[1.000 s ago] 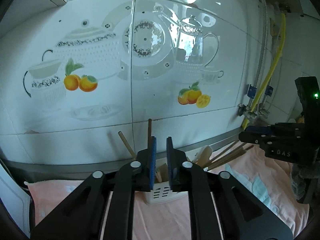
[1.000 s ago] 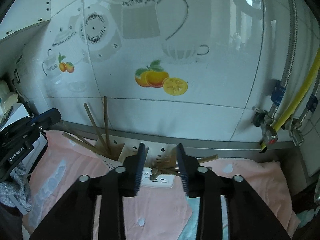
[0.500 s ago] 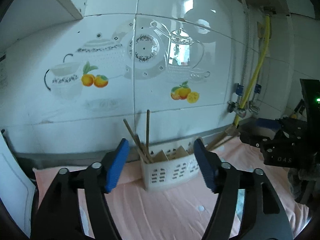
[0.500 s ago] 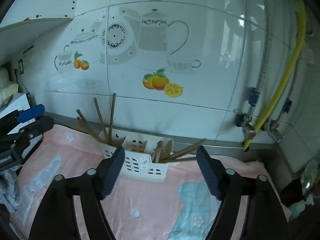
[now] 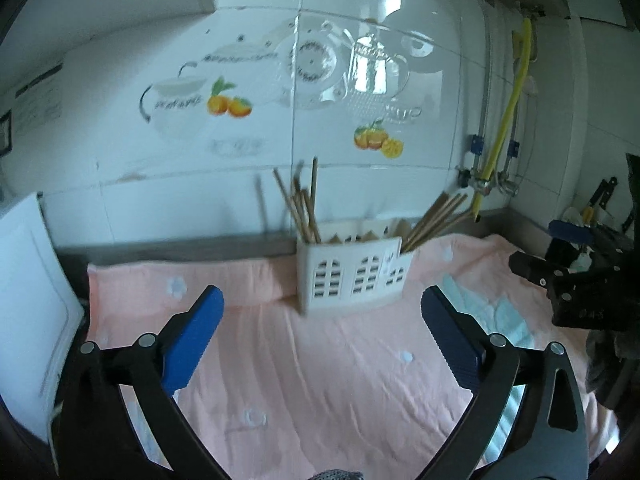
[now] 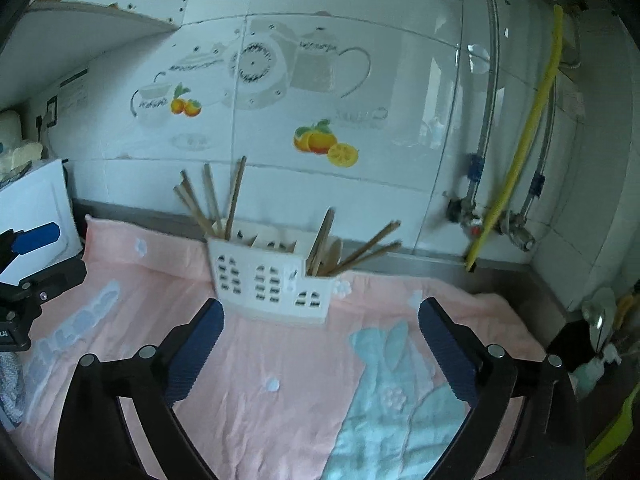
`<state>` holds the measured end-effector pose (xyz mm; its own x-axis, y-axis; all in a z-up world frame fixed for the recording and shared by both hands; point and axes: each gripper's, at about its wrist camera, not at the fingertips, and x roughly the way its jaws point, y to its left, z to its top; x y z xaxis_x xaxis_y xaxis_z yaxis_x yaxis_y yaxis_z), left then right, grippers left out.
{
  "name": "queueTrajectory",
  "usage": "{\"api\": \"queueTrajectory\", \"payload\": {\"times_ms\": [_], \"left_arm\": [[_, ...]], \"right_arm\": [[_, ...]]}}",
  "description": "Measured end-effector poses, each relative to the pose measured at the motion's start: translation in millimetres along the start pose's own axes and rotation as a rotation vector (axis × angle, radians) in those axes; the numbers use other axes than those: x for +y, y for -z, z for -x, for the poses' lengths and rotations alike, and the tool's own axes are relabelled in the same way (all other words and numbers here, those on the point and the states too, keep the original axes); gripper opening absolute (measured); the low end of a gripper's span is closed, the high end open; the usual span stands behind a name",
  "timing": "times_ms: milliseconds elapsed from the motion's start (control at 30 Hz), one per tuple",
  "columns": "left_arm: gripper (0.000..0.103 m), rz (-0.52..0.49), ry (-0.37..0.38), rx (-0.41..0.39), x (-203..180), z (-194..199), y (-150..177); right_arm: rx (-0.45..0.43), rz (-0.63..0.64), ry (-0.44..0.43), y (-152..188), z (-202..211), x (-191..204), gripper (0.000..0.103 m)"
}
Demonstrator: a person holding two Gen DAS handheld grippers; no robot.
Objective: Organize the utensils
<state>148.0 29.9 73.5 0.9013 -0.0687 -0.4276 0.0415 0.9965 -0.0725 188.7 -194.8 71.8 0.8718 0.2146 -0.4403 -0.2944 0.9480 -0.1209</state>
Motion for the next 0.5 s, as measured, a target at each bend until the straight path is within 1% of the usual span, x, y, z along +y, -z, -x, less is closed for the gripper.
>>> {"api": "queueTrajectory", "payload": {"times_ms": [67,167,333,500], "left_arm": [[0.098,0.012,0.002,0.019,1.5,3.4,10.1],[0.098,0.024,-0.02,0.038,5.2,9.3,27.8],[0.098,0.07,-0.039,0.074,16.4,14.0,50.2],[0.098,0.081,-0.069,0.095,22.9,17.3,66.4]], "right_arm": [[0.003,-0.004,-0.003,11.9,3.0,4.9,0.095],[0.004,-0.012,0.0,28.7,7.6,11.4,0.095],[0.032,-0.045,-0.03,55.9,10.8,21.1,0.095],[0.046,-0.071,-0.03,73.2,12.3,23.9,0.095]]}}
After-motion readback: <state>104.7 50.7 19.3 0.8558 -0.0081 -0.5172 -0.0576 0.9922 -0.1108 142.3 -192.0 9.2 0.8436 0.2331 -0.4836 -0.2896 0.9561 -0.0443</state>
